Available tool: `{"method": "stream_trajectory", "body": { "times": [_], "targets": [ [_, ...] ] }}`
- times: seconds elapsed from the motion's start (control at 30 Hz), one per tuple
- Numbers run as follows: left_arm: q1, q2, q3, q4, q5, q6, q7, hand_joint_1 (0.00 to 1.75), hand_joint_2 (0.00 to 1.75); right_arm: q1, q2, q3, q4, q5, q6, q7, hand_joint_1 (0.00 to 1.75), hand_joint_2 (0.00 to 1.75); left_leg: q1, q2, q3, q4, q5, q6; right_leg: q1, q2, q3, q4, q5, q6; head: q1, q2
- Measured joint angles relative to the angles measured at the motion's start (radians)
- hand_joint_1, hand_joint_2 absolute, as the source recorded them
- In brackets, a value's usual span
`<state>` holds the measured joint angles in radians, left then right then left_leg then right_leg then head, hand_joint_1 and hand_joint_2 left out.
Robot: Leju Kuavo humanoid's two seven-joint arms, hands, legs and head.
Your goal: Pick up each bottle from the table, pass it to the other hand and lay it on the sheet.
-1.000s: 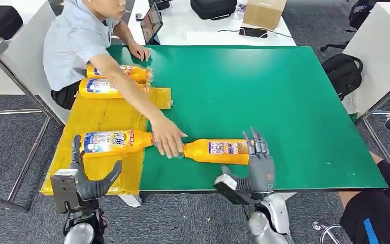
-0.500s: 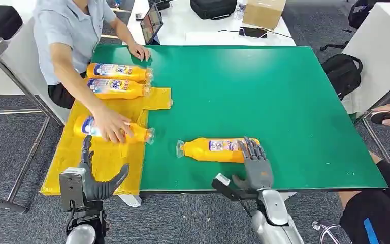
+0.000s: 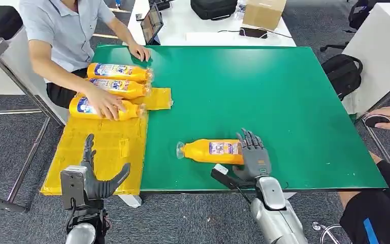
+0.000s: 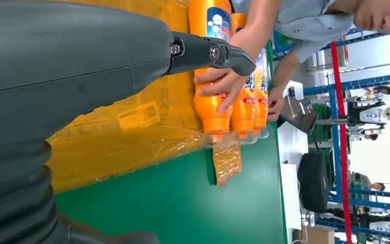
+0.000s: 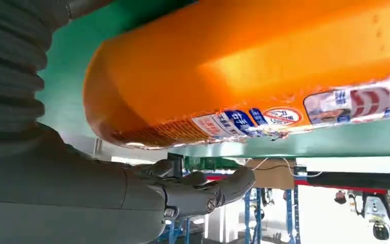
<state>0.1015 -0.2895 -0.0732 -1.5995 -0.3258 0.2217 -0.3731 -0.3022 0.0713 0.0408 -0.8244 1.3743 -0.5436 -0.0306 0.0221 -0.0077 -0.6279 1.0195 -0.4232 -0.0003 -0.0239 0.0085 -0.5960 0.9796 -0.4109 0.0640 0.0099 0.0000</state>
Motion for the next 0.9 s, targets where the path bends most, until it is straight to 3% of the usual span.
{"method": "stream_trajectory", "body": {
  "times": [0.33, 0.37, 0.4, 0.43, 0.6, 0.63, 0.9],
  "targets": [
    [-0.002, 0.0, 0.0, 0.0, 0.014, -0.048, 0.021, 0.0, 1.75, -0.079, 0.002, 0.047, 0.091, 0.101, -0.019, 0.095, 0.0, 1.75, 0.0, 0.0, 0.0, 0.0, 0.001, 0.001, 0.0, 0.0, 0.0, 0.0, 0.0, 0.0, 0.0, 0.0],
    [-0.002, 0.0, 0.0, 0.0, 0.019, -0.058, 0.03, 0.0, 1.75, -0.084, 0.003, 0.053, 0.1, 0.101, -0.016, 0.103, 0.16, 1.75, 0.0, 0.0, 0.0, 0.0, 0.001, 0.001, 0.0, 0.0, 0.0, 0.0, 0.0, 0.0, 0.0, 0.0],
    [-0.002, 0.0, 0.0, 0.0, 0.025, -0.067, 0.038, 0.0, 1.75, -0.09, 0.005, 0.056, 0.107, 0.101, -0.005, 0.109, 1.38, 1.75, 0.0, 0.0, 0.0, 0.0, 0.001, 0.001, 0.0, 0.0, 0.0, 0.0, 0.0, 0.0, 0.0, 0.0],
    [-0.001, 0.0, 0.0, 0.0, 0.026, -0.077, 0.049, 0.0, 1.75, -0.094, 0.007, 0.058, 0.116, 0.101, 0.025, 0.125, 1.75, 1.75, 0.0, 0.0, 0.0, 0.0, 0.001, 0.001, 0.0, 0.0, 0.0, 0.0, 0.0, 0.0, 0.0, 0.0],
    [0.001, -0.001, 0.005, 0.005, 0.042, -0.133, 0.084, 0.0, 1.75, -0.171, 0.014, 0.057, 0.22, 0.101, 0.235, 0.228, 1.75, 1.75, 0.0, 0.004, 0.008, 0.0, -0.003, -0.001, 0.0, 0.002, 0.003, -0.001, -0.001, -0.001, 0.0, 0.0],
    [0.001, -0.001, 0.006, 0.007, 0.045, -0.139, 0.085, 0.0, 1.75, -0.189, 0.014, 0.057, 0.241, 0.101, 0.253, 0.239, 1.75, 1.75, 0.0, 0.004, 0.011, 0.0, -0.003, 0.0, 0.0, 0.002, -0.003, -0.001, -0.001, -0.001, 0.0, 0.0],
    [-0.007, -0.001, 0.015, 0.026, 0.063, -0.164, 0.089, 0.0, 1.75, -0.278, -0.024, 0.035, 0.365, 0.098, 0.31, 0.271, 1.75, 1.75, 0.0, 0.0, 0.02, 0.0, -0.004, 0.002, 0.0, 0.001, 0.009, -0.003, -0.004, -0.001, 0.0, 0.0]
  ]
}}
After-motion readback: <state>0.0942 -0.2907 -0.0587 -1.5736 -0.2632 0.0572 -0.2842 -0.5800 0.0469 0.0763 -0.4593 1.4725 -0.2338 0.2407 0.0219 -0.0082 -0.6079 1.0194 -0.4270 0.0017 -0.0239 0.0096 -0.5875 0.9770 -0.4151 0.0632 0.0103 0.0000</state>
